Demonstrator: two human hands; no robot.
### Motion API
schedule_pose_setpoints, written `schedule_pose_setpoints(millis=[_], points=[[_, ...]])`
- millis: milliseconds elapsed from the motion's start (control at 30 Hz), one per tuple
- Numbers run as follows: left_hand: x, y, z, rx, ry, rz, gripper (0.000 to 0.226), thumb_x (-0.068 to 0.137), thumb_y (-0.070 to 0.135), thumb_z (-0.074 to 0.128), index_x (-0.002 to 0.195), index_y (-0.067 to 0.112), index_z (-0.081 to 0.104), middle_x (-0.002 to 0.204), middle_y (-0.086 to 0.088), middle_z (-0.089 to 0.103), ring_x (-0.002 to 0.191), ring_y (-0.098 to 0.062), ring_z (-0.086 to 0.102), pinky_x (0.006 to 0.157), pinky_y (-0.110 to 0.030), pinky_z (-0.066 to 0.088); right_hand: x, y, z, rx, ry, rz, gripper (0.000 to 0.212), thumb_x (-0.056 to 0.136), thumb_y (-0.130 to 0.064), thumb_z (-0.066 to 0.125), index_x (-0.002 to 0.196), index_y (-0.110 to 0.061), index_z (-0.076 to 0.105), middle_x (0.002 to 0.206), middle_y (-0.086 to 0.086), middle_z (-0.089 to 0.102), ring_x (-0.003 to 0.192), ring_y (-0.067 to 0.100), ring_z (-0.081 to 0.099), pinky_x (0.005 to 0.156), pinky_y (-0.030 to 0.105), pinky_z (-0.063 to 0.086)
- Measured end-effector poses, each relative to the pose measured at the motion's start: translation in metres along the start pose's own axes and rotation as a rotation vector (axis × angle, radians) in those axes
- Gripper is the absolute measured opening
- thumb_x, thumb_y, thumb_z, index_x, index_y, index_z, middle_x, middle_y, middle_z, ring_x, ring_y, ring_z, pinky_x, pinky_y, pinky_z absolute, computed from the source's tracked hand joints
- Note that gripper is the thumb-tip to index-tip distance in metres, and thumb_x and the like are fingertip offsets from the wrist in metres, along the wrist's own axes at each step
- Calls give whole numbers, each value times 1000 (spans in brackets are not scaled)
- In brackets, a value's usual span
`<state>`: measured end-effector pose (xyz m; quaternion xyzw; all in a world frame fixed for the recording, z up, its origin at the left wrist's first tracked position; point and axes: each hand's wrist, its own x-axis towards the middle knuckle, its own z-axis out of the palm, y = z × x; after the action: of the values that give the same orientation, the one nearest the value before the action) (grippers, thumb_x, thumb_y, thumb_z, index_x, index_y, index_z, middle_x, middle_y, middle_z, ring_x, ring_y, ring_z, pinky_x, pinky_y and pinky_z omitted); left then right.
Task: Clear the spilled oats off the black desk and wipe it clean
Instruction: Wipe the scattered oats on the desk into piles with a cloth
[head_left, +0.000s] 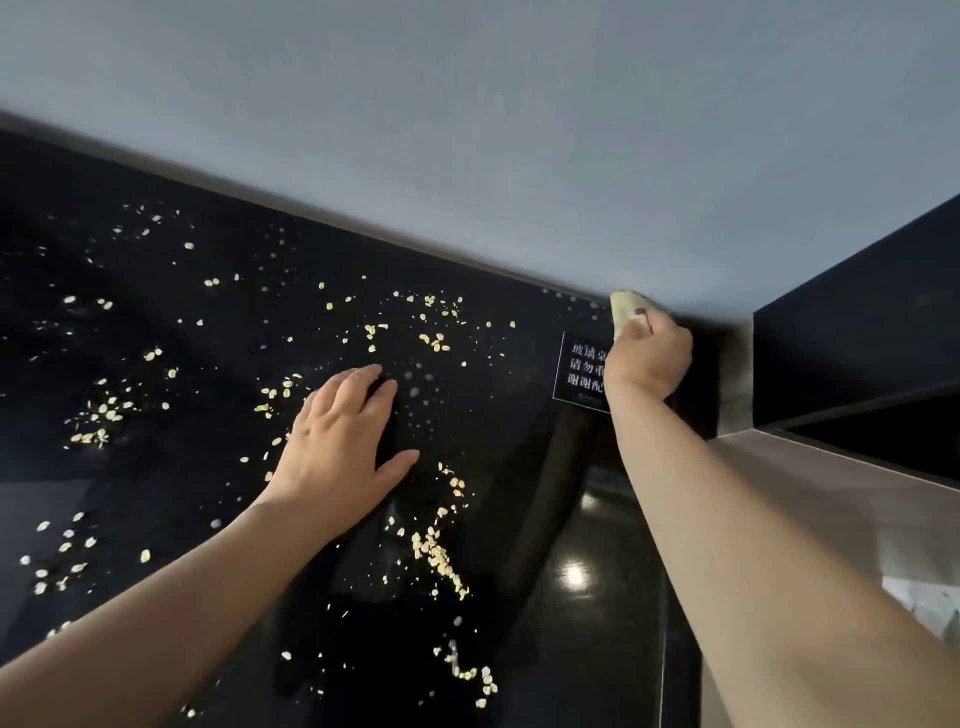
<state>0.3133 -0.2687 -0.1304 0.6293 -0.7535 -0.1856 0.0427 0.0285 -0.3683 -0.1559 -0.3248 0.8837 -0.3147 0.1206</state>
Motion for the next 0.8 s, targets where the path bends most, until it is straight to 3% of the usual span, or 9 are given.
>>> schedule_pose_setpoints(millis=[133,433,533,633,700,800], points=[[-1,-5,1,-4,-52,-76,86,84,58,56,150,15,22,156,0,13,144,-19,7,117,-37,13,-15,-3,17,-77,-20,-118,29,96,-24,51,118,-13,65,123,16,55,110,35,50,92,37,36],[-10,-19,7,15,-124,-33,94,80,65,55,152,19,16,159,5,6,146,-16,0,117,-37,12,-52,-23,39,-60,-177,-447,26,93,-15,58,117,-12,68,120,11,57,108,30,49,94,36,40],[-9,-21,8,-3,-126,-42,95,78,65,56,152,21,17,159,6,6,146,-14,0,117,-36,11,-72,-34,42,-19,-346,-560,25,92,-11,57,114,-10,70,116,10,58,106,26,52,85,27,42],[-9,-21,8,-31,-128,-57,96,77,65,58,152,22,17,159,8,6,146,-14,0,118,-40,16,-87,-35,33,126,-536,-482,23,91,-13,57,109,-13,73,102,4,59,92,15,54,74,11,39],[-9,-21,8,-33,-133,-57,96,76,66,57,152,23,16,159,8,5,146,-15,0,118,-41,16,-89,-33,22,215,-493,-434,23,90,-15,58,106,-15,74,96,3,60,86,11,53,70,5,35],[-9,-22,10,-45,-127,-57,97,76,66,57,152,23,15,159,8,4,146,-16,-1,118,-40,15,-70,-35,12,268,-285,-381,25,89,-13,57,108,-14,72,99,4,62,92,13,54,73,3,31]])
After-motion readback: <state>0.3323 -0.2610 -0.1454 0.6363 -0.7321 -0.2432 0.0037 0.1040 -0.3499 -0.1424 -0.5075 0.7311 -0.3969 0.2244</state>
